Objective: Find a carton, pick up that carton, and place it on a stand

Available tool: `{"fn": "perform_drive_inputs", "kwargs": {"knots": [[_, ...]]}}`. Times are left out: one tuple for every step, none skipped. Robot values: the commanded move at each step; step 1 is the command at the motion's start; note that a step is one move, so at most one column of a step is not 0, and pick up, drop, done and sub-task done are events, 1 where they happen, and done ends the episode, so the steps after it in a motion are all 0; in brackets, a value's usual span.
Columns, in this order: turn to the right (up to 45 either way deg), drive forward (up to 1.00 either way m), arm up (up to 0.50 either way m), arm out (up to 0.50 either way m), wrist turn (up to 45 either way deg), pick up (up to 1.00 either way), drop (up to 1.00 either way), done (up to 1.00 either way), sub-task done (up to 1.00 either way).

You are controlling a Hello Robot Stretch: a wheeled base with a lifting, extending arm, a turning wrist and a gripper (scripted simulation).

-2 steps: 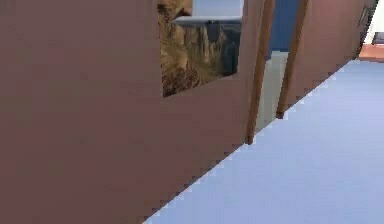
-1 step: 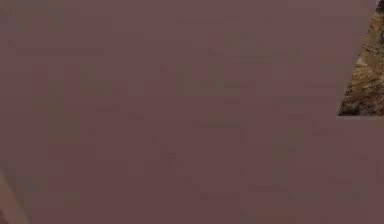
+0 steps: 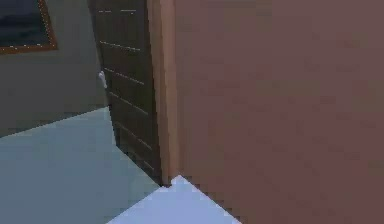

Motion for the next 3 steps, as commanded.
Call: {"fn": "perform_drive_inputs", "kwargs": {"knots": [[-33.0,0.00,0.00,0.00,0.0,0.00,0.00,0.00,0.00],[0.0,1.00,0.00,0.00,0.0,0.00,0.00,0.00,0.00],[0.0,1.00,0.00,0.00,0.0,0.00,0.00,0.00,0.00]]}}
